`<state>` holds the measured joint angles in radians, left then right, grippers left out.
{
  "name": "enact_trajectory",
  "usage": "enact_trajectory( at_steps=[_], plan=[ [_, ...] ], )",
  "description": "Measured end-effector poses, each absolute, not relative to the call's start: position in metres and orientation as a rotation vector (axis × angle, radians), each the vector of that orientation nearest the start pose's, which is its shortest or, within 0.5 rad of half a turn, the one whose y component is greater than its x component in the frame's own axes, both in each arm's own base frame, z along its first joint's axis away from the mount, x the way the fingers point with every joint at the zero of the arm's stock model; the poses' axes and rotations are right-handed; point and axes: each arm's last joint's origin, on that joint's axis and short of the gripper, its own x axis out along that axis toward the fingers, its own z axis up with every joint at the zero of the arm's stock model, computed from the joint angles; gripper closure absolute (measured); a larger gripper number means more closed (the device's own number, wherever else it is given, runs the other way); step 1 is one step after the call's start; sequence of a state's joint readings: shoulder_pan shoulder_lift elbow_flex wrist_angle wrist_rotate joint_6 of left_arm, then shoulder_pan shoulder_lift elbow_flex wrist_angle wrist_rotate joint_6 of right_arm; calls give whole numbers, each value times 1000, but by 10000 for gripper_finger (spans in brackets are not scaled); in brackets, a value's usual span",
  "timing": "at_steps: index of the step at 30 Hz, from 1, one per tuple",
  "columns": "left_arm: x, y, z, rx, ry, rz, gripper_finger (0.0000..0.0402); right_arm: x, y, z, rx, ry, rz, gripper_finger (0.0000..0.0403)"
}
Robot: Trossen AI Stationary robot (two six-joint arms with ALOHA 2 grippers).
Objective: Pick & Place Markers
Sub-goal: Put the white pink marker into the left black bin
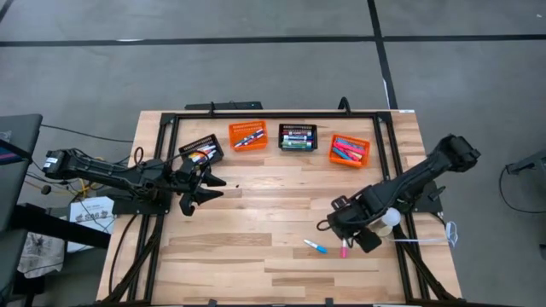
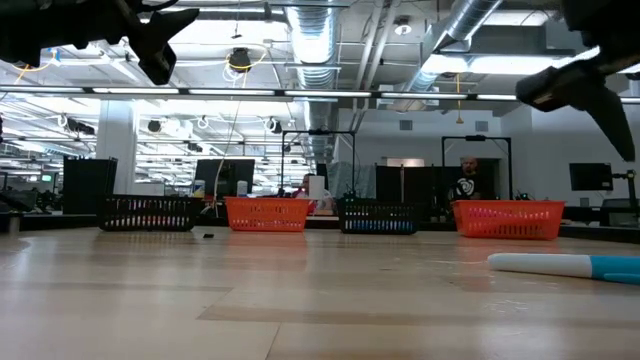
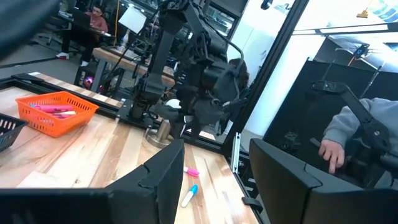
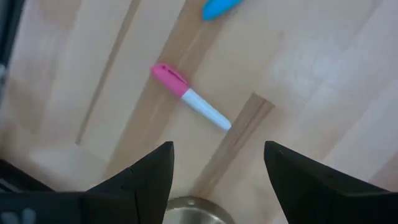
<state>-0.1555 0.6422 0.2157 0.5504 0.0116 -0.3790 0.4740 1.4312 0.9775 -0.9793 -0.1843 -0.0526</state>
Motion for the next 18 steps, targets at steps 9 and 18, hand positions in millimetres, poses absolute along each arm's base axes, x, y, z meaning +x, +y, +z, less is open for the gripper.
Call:
enact_trajectory(
  at_steps=[9, 18],
  plan=[
    [151, -24, 227, -390, -91, -189, 221, 227, 123, 191, -451, 1430, 750, 163],
    [151, -24, 227, -390, -91, -189, 221, 230, 139, 165, -676, 1453, 820, 163]
  ],
)
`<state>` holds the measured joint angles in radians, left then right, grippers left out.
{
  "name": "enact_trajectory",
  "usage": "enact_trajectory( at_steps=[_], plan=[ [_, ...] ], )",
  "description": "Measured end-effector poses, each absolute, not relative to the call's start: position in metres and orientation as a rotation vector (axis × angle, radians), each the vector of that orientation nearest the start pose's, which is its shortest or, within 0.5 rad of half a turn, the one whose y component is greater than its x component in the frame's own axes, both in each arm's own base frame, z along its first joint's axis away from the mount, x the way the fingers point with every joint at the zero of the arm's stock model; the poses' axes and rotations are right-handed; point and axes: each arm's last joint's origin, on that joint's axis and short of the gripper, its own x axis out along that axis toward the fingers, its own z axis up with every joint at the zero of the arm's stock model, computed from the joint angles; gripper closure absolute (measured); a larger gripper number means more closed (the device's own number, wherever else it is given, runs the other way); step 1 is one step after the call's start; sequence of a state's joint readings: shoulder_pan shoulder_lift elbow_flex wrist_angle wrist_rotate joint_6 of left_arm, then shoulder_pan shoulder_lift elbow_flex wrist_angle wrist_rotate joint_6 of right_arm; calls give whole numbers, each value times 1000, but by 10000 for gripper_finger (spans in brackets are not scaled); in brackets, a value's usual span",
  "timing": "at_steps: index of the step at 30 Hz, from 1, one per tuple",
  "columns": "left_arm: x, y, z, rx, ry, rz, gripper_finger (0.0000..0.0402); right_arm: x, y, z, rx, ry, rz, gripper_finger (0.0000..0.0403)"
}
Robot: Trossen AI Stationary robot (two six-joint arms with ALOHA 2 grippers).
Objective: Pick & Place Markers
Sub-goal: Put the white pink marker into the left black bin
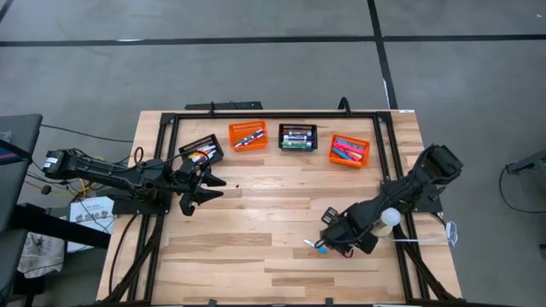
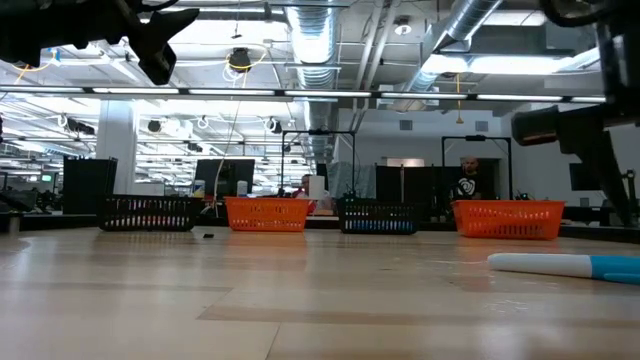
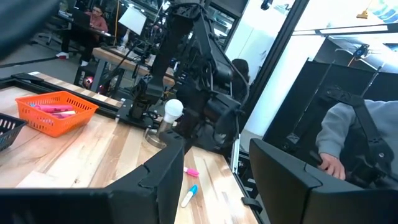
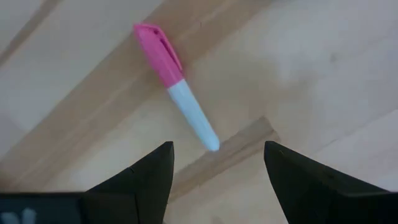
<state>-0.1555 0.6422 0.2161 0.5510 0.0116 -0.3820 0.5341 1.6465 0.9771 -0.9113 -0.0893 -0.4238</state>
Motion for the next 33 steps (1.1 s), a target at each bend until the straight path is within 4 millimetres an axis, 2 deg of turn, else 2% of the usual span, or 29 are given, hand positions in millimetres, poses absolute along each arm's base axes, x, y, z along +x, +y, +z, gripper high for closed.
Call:
enact_trajectory(
  at_steps=[7, 14, 22, 33],
  plan=[
    [151, -24, 227, -390, -92, -189, 221, 226, 160, 155, -748, 1410, 855, 163],
    [151, -24, 227, -390, -95, -189, 221, 221, 173, 154, -832, 1349, 842, 168],
    [150, -24, 228, -446, -94, -193, 221, 221, 183, 140, -855, 1361, 863, 213],
    [150, -24, 229, -470, -99, -197, 221, 226, 180, 130, -843, 1394, 854, 273]
  ],
)
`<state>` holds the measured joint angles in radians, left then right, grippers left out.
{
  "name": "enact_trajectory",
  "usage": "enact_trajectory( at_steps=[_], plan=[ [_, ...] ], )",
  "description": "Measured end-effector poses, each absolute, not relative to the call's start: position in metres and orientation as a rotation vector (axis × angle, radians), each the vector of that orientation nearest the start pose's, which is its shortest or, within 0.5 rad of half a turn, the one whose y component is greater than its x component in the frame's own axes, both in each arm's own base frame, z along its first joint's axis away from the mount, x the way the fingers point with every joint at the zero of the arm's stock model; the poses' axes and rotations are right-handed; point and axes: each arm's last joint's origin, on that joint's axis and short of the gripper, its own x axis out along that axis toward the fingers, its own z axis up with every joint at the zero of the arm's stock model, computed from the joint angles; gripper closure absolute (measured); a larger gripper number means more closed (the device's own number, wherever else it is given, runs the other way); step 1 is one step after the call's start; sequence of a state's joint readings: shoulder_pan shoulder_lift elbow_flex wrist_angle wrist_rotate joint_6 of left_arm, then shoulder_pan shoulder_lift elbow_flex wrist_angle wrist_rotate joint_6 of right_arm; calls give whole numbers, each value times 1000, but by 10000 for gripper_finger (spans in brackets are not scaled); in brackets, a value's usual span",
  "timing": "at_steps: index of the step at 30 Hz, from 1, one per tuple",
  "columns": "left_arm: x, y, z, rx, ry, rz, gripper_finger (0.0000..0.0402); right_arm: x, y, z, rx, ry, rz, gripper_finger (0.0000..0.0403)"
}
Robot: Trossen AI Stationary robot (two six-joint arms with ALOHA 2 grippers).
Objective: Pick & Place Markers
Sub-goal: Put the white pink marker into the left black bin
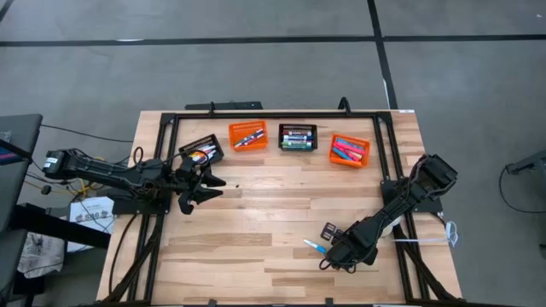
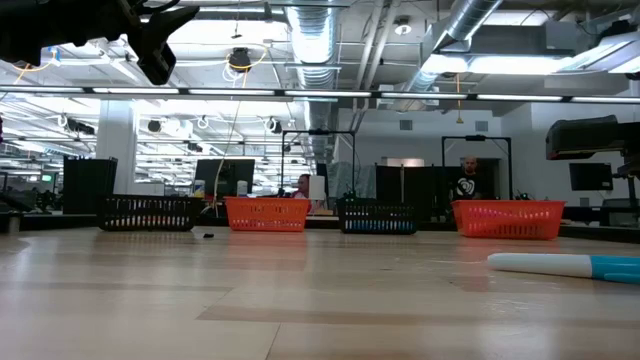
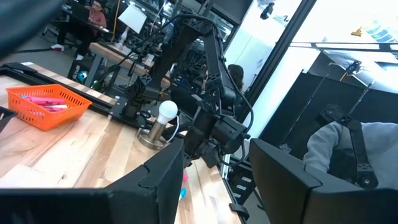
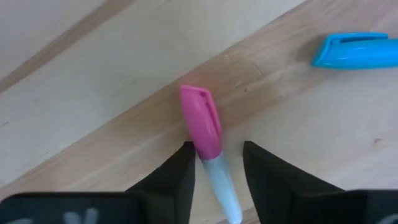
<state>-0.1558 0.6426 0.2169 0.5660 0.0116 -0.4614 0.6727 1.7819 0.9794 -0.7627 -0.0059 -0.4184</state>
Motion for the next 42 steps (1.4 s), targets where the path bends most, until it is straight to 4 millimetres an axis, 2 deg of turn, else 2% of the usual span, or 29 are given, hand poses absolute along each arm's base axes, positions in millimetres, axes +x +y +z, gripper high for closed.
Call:
enact_trajectory(
  at_steps=[15, 23, 31, 37, 42],
  plan=[
    [150, -24, 229, -470, -103, -197, 221, 225, 177, 131, -848, 1429, 845, 370],
    [150, -24, 229, -470, -103, -197, 221, 221, 171, 135, -825, 1485, 807, 362],
    [150, -24, 229, -470, -104, -197, 221, 212, 148, 168, -735, 1528, 703, 375],
    [150, -24, 230, -470, -110, -199, 221, 217, 128, 201, -532, 1396, 556, 364],
    [150, -24, 230, -470, -118, -200, 221, 235, 110, 238, -336, 1175, 433, 371]
  ],
)
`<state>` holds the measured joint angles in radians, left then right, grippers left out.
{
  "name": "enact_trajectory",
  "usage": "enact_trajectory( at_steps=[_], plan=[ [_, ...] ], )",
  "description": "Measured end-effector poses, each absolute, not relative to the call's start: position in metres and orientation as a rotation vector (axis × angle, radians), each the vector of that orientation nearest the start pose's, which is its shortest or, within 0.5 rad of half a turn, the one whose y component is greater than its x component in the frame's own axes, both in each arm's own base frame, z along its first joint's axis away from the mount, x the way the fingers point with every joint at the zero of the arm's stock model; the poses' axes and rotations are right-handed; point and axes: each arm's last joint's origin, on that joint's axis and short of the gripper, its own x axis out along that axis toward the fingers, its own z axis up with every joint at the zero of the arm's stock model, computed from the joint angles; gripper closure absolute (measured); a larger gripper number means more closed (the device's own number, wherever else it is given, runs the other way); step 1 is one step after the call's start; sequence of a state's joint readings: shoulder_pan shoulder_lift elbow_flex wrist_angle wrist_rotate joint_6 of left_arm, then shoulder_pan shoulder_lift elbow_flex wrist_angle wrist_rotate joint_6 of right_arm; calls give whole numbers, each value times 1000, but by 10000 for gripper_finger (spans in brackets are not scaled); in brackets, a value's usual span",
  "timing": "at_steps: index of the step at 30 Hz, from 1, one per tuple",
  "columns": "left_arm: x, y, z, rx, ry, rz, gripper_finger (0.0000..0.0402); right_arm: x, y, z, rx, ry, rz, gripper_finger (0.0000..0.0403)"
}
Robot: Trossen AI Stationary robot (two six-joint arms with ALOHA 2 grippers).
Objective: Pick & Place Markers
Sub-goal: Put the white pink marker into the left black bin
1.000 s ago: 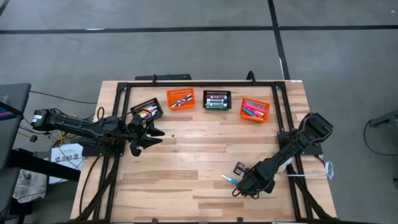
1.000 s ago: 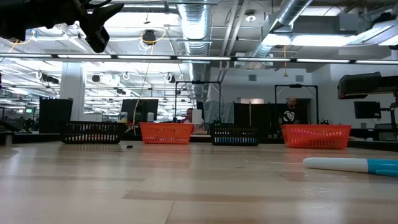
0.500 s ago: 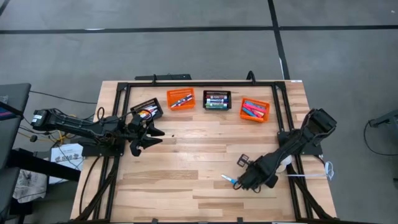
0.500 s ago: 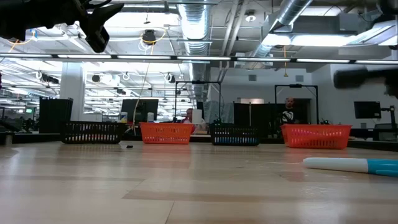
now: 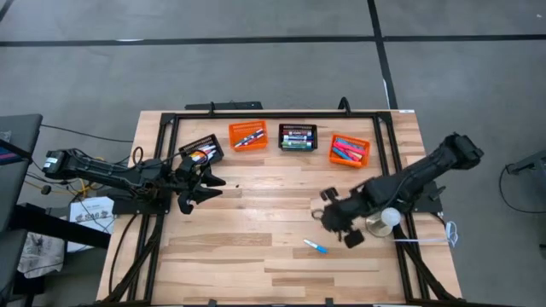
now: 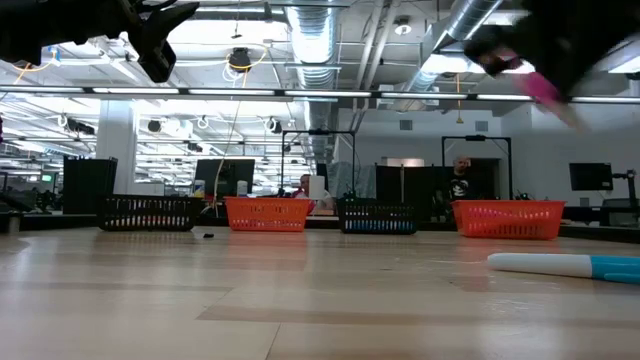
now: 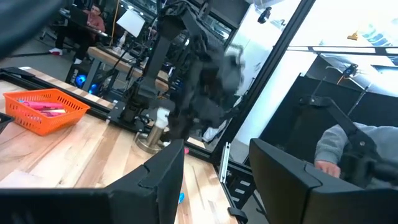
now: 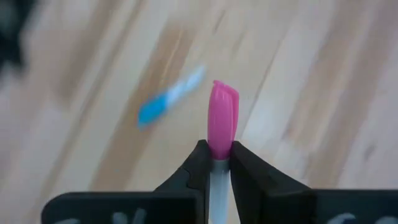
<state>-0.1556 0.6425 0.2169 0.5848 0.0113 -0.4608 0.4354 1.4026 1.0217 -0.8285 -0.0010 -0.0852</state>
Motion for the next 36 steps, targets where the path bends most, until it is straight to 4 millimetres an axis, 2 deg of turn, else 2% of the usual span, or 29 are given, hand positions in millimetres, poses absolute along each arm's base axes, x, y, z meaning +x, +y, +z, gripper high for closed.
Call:
enact_trajectory(
  at_steps=[5, 9, 12, 17, 22, 28, 36],
  plan=[
    [150, -24, 231, -470, -118, -201, 221, 262, 91, 279, -143, 879, 341, 364],
    [150, -24, 231, -466, -123, -201, 221, 286, 77, 309, 12, 641, 363, 363],
    [150, -24, 231, -461, -126, -202, 221, 303, 67, 323, 107, 500, 403, 368],
    [150, -24, 231, -460, -128, -202, 221, 330, 56, 326, 245, 378, 476, 367],
    [150, -24, 232, -461, -133, -202, 221, 356, 50, 316, 349, 322, 538, 365],
    [150, -24, 232, -461, -137, -201, 221, 381, 47, 309, 405, 277, 553, 367],
    [150, -24, 232, -461, -139, -201, 221, 403, 50, 314, 409, 216, 567, 367]
  ],
)
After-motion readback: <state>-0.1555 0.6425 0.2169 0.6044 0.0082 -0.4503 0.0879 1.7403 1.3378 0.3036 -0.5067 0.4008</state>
